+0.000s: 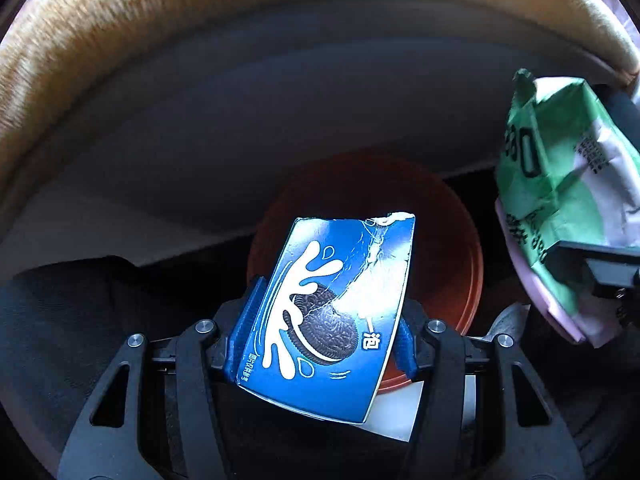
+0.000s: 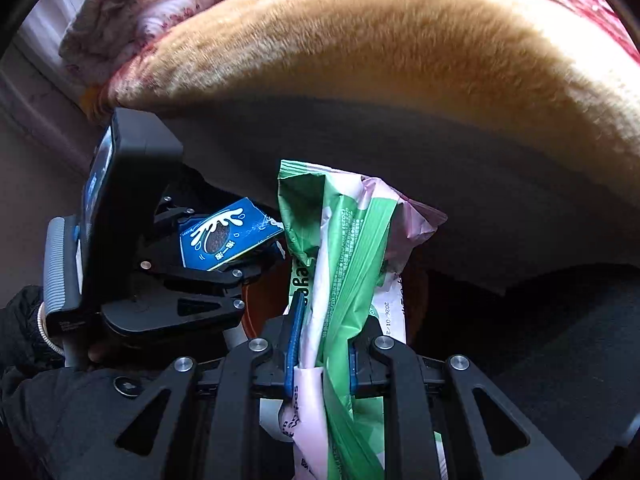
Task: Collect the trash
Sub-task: 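Lower the cookie box and green bag into the orange bucket and open both grippers, then raise both open grippers back over the bed, then grasp the white bottle cap with the left gripper, then grasp the orange drink pouch with the right gripper while the left holds the cap, then lower the cap and drink pouch into the orange bucket and open both grippers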
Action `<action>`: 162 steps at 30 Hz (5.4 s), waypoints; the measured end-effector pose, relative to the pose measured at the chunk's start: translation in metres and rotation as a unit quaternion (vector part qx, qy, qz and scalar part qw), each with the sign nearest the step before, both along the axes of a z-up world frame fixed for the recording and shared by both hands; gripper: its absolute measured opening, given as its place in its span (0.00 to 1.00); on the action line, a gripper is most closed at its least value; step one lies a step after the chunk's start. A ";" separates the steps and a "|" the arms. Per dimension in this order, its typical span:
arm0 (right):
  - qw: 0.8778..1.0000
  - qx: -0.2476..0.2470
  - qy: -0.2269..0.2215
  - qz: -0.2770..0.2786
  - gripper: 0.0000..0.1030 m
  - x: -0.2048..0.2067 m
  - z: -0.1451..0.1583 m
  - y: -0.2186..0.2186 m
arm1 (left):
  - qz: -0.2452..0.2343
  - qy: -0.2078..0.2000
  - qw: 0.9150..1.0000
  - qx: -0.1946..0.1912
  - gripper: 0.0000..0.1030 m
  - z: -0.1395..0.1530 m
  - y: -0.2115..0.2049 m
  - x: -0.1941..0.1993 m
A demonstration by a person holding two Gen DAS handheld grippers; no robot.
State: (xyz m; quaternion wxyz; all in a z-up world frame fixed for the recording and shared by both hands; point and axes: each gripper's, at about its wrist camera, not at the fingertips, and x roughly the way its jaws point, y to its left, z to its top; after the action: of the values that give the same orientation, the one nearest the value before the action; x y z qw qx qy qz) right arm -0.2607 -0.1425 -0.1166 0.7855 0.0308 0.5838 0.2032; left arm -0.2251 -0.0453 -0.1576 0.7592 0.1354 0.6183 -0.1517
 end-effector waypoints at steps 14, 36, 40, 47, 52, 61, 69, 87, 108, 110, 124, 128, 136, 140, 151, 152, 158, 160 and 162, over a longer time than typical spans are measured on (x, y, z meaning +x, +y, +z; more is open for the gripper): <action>1.000 -0.008 0.002 -0.005 0.60 0.011 -0.012 0.000 | 0.011 0.028 1.000 0.005 0.72 -0.010 0.007 0.018; 0.995 0.003 -0.093 -0.041 0.60 -0.007 0.061 -0.041 | -0.025 -0.140 0.987 -0.072 0.79 0.100 0.018 0.000; 0.990 -0.003 -0.126 -0.063 0.61 0.001 0.081 -0.059 | -0.026 -0.197 0.978 -0.068 0.81 0.128 0.004 0.024; 0.984 -0.003 -0.151 -0.095 0.61 0.010 0.096 -0.083 | -0.012 -0.205 0.975 -0.089 0.81 0.159 -0.026 0.108; 0.983 0.009 -0.151 -0.101 0.61 0.020 0.101 -0.095 | 0.000 -0.197 0.977 -0.088 0.81 0.166 -0.057 0.173; 0.982 0.027 -0.149 -0.110 0.63 0.029 0.095 -0.113 | 0.046 -0.146 0.984 -0.092 0.75 0.131 -0.073 0.251; 0.981 0.033 -0.151 -0.117 0.63 0.040 0.095 -0.124 | 0.019 -0.163 0.984 -0.068 0.31 0.118 -0.083 0.250; 0.980 -0.037 -0.193 -0.029 0.66 0.190 0.166 -0.098 | 0.069 -0.233 0.970 -0.011 0.30 0.143 -0.004 0.213; 0.972 -0.181 -0.100 0.108 0.63 0.386 0.117 -0.038 | 0.091 -0.221 0.969 -0.068 0.30 0.126 0.014 0.223; 0.971 -0.192 -0.088 0.109 0.63 0.392 0.108 -0.039 | 0.091 -0.219 0.969 -0.074 0.30 0.126 0.015 0.223; 0.987 -0.142 -0.042 0.066 0.39 0.398 0.091 -0.064 | 0.092 -0.217 0.968 -0.085 0.30 0.125 0.017 0.225; 0.995 -0.075 -0.034 0.061 0.39 0.370 0.098 -0.072 | 0.094 -0.215 0.968 -0.088 0.30 0.125 0.018 0.225; 0.997 -0.004 -0.043 0.062 0.39 0.290 0.111 -0.066 | 0.094 -0.217 0.968 -0.084 0.30 0.125 0.017 0.224; 0.996 0.014 -0.075 0.044 0.39 0.250 0.126 -0.064 | 0.093 -0.220 0.967 -0.085 0.30 0.129 0.017 0.220; 0.990 0.064 -0.120 -0.047 0.39 0.146 0.134 -0.065 | 0.090 -0.230 0.964 -0.096 0.30 0.162 0.019 0.169; 0.989 0.066 -0.122 -0.051 0.39 0.138 0.133 -0.066 | 0.089 -0.231 0.964 -0.096 0.30 0.166 0.020 0.162; 0.986 0.069 -0.139 -0.060 0.39 0.086 0.133 -0.061 | 0.080 -0.233 0.964 -0.098 0.30 0.177 0.018 0.116; 0.986 0.070 -0.142 -0.058 0.40 0.071 0.133 -0.056 | 0.078 -0.230 0.965 -0.097 0.30 0.176 0.017 0.103; 0.986 0.065 -0.146 -0.055 0.40 0.058 0.131 -0.051 | 0.075 -0.230 0.966 -0.094 0.30 0.174 0.016 0.090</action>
State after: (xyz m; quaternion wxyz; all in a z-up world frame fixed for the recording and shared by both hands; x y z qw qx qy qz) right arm -0.2028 -0.1931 0.0147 0.8688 0.0837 0.4455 0.1994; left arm -0.1349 -0.0295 0.0165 0.8996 0.0480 0.4184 -0.1160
